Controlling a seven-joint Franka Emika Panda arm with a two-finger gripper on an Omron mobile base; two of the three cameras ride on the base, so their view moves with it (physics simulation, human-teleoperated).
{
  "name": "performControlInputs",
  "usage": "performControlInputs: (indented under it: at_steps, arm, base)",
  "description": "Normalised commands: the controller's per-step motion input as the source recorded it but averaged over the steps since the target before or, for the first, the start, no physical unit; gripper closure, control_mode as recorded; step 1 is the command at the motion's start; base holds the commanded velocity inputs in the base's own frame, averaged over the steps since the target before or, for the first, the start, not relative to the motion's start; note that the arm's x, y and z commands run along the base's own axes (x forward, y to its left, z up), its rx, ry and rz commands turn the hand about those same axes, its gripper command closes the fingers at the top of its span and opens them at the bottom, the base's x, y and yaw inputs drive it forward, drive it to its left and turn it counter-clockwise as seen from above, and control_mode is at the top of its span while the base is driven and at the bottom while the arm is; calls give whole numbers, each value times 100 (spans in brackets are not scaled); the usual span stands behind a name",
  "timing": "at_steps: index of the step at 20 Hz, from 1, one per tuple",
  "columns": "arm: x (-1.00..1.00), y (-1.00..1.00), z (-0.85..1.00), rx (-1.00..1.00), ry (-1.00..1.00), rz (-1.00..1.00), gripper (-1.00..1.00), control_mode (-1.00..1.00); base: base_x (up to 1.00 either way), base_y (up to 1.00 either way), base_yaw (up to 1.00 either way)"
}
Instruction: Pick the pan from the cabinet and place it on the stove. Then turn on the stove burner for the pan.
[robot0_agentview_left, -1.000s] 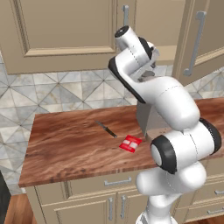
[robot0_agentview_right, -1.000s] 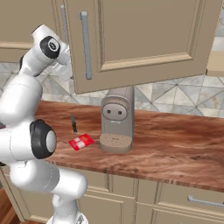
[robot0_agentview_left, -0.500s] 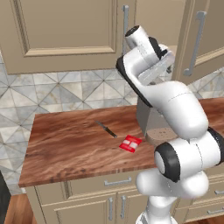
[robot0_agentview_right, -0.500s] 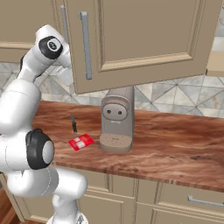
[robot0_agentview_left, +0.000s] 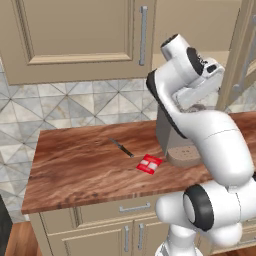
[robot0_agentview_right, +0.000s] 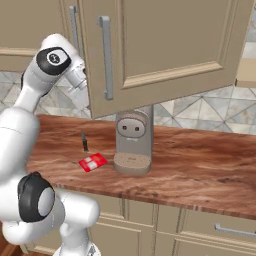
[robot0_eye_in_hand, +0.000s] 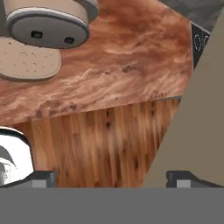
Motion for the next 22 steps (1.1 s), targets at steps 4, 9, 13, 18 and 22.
performControlInputs:
  at_steps: [4, 9, 13, 18, 22]
  arm:
    - [-100, -63, 0, -1, 0, -20, -100, -100]
    - [-79, -84, -2, 0, 0, -17, -100, -100]
    - [-65, -93, -8, 0, 0, -14, -100, -100]
    - [-46, -92, -7, 0, 5, -14, -100, -100]
    - [-14, -78, -10, 0, 11, -14, -100, -100]
  base:
    - [0, 0, 0]
    - [0, 0, 0]
    - [0, 0, 0]
    - [0, 0, 0]
    - [0, 0, 0]
